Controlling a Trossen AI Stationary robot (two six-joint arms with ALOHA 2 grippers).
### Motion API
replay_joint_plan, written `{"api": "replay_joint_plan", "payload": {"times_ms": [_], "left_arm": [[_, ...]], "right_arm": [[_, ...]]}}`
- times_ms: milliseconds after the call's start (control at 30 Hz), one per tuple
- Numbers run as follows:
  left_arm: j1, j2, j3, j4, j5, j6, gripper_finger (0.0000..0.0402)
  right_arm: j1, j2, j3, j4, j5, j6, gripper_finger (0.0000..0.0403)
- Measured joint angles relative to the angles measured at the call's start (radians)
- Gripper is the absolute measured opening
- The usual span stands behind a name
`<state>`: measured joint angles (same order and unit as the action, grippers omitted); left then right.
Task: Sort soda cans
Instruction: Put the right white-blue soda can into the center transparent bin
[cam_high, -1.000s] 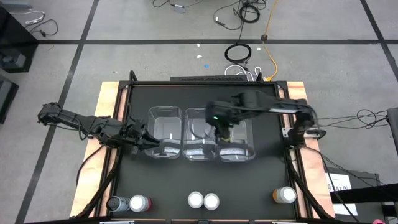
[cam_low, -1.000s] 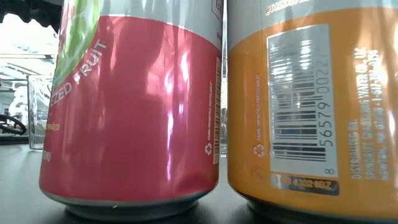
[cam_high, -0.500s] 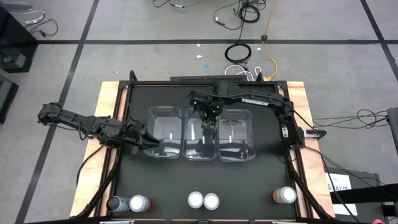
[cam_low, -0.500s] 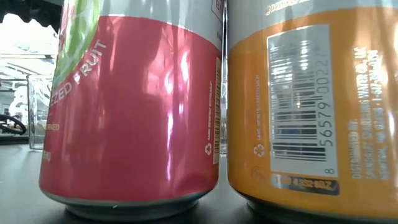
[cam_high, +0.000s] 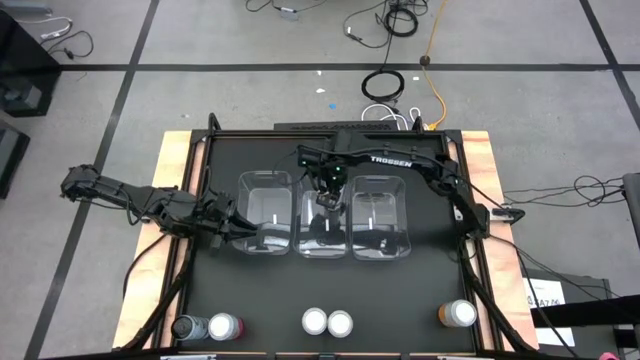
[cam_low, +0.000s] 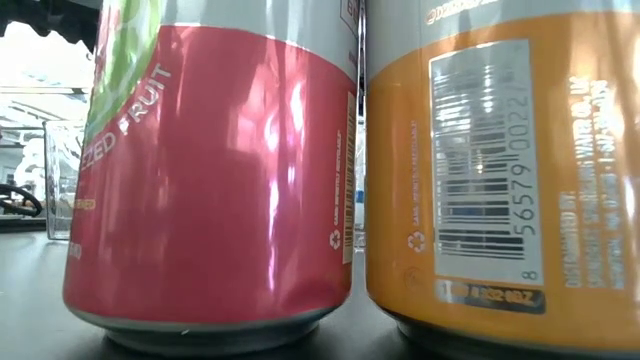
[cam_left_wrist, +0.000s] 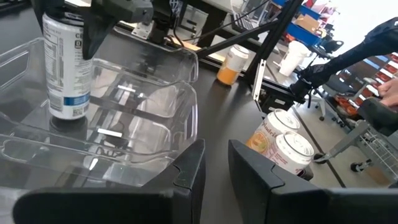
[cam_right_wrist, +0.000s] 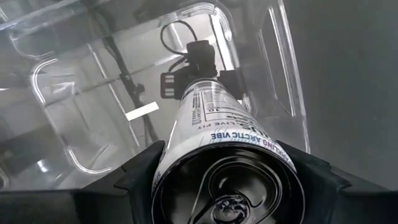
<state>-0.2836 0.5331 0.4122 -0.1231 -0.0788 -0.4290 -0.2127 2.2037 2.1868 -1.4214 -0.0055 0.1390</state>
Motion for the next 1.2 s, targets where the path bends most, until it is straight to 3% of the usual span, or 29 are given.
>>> {"api": "replay_joint_plan", "payload": {"times_ms": [367, 1200], "left_arm": [[0.0, 0.0, 0.0, 0.0, 0.0, 0.0, 0.008], [0.0, 0.0, 0.0, 0.0, 0.0, -0.003, 0.008]], "right_arm": [[0.0, -0.005, 0.0, 0.002, 0.006, 0.032, 0.0304], [0.0, -0.005, 0.0, -0.005, 0.005, 0.032, 0.0309]]}}
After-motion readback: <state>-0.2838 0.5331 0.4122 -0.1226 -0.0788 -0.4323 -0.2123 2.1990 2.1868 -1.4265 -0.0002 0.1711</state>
